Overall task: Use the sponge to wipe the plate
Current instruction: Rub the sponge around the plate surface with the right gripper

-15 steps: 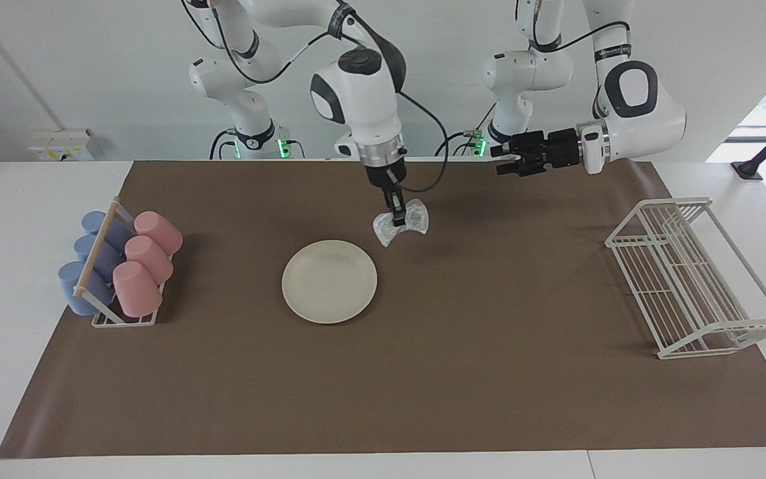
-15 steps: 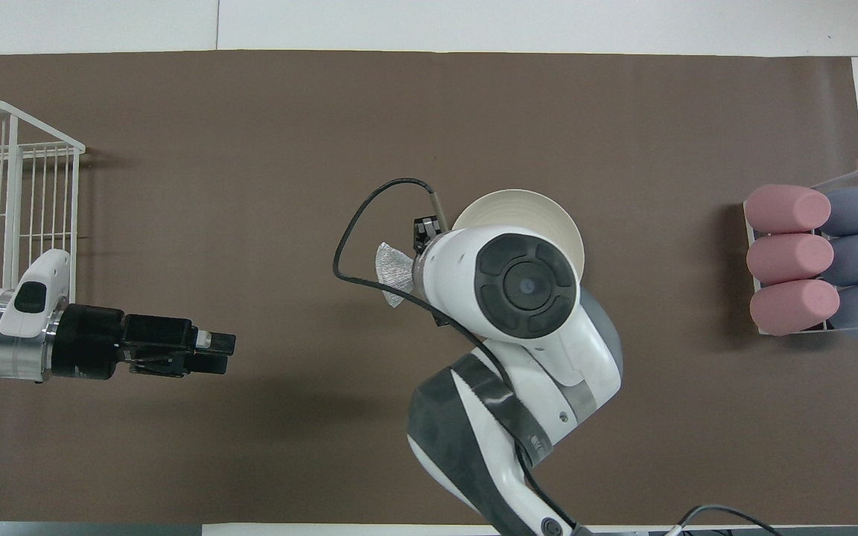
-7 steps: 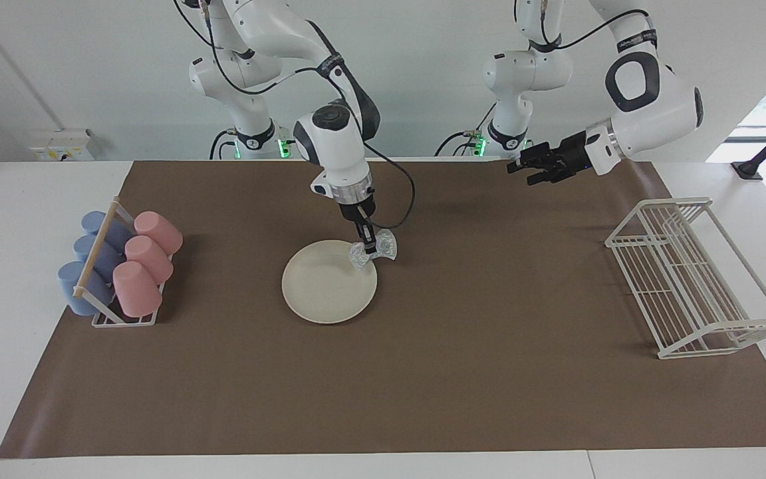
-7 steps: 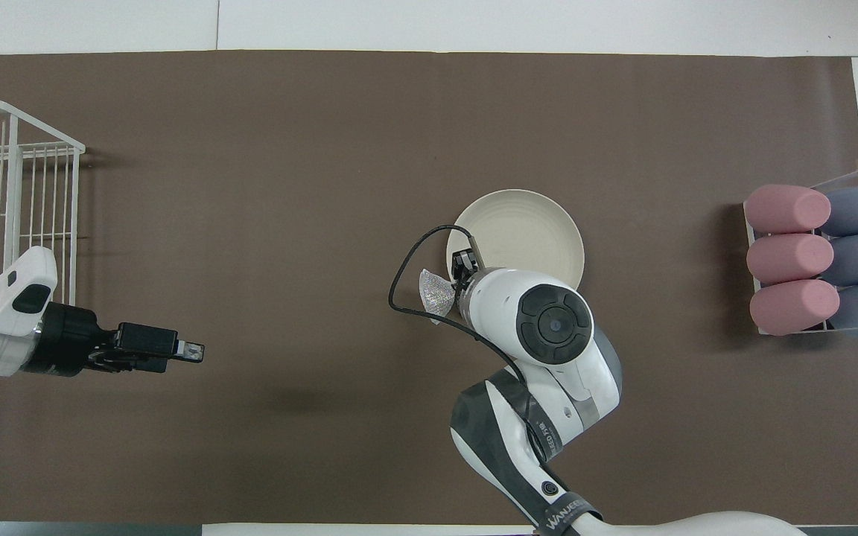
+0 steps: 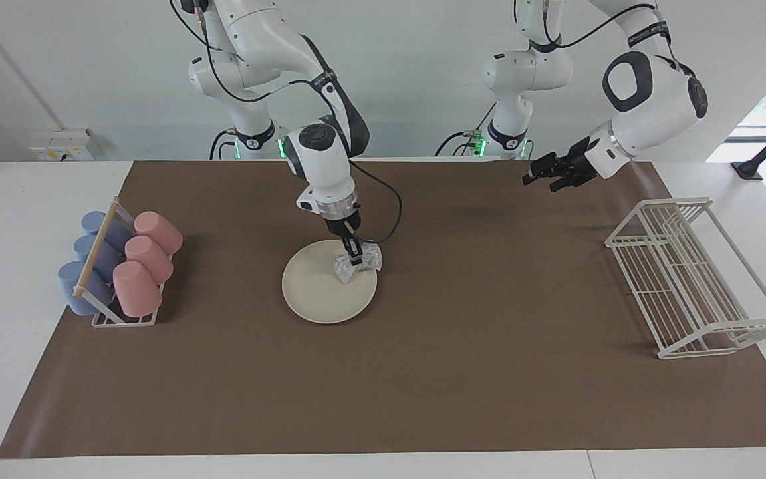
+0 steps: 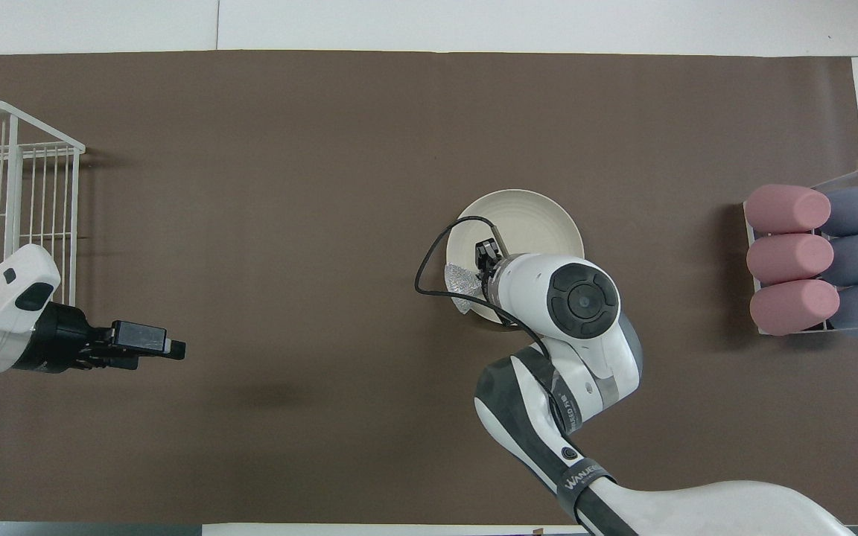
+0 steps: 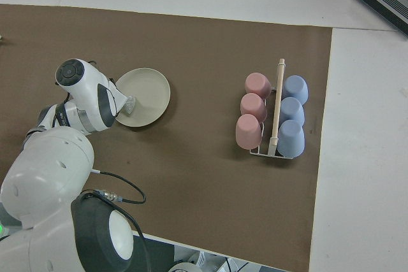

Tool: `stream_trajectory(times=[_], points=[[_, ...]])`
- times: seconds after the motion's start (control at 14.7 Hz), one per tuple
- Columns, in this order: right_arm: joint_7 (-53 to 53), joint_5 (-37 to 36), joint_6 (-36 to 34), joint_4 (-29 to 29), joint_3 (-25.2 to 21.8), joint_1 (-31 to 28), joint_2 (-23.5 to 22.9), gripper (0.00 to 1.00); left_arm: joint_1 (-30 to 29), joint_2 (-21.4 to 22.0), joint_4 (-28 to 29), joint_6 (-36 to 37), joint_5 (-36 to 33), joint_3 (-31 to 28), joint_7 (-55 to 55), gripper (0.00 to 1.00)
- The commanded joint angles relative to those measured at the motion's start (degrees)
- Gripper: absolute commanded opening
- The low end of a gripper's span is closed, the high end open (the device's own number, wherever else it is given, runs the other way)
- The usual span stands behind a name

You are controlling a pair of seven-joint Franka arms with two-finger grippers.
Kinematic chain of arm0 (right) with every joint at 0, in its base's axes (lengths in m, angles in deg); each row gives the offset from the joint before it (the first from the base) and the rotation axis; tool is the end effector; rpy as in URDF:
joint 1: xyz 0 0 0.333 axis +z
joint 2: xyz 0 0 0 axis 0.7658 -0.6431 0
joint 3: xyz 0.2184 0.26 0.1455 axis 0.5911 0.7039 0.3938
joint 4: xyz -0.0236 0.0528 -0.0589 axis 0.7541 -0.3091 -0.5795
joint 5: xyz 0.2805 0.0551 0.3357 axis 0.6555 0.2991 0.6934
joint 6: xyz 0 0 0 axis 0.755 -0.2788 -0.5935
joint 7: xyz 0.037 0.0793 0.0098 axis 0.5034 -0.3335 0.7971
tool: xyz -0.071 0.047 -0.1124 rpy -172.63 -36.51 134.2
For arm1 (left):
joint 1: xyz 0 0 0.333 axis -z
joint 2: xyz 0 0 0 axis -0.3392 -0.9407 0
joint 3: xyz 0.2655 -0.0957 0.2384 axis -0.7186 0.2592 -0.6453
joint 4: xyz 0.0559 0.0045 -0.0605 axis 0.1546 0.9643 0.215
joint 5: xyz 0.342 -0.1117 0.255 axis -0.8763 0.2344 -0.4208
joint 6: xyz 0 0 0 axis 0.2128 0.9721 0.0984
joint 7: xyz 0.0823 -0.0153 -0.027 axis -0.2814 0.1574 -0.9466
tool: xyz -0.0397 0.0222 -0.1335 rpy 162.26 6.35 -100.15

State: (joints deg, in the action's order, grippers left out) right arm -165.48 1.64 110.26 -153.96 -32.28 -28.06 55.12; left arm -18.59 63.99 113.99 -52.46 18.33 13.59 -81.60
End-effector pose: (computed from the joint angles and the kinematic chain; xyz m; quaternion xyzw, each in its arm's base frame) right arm 0.5542 0.3025 0.3046 -0.8121 0.5725 -0.0235 0.1109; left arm 0.4675 -0.0413 0.4500 0.9657 0.0272 -0.1230 0.2272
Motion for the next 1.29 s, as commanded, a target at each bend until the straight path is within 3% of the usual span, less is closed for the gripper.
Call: stream_trajectory(times=[0.0,0.61,0.95,1.22], points=[[5.7,-0.6,1.6,-2.6,0.8,-3.4,0.2,0.0,0.8,-0.4,-1.6,-0.7,-1.6,-0.1,-4.8,1.0],[25.4,-0.5,4.5,-5.3,0.8,-11.1,-1.1,0.0,1.0,-0.4,-1.6,-1.3,-2.6,1.0,-4.9,1.0],[23.4,0.3,4.3,-5.4,0.8,-9.4,-1.0,0.0,1.0,-0.4,-1.6,-1.6,-2.7,1.0,-4.9,1.0],[11.0,0.4,4.5,-5.5,0.8,-2.7,-1.0,0.0,1.7,-0.5,-1.6,-2.2,-2.7,1.2,-5.0,1.0]])
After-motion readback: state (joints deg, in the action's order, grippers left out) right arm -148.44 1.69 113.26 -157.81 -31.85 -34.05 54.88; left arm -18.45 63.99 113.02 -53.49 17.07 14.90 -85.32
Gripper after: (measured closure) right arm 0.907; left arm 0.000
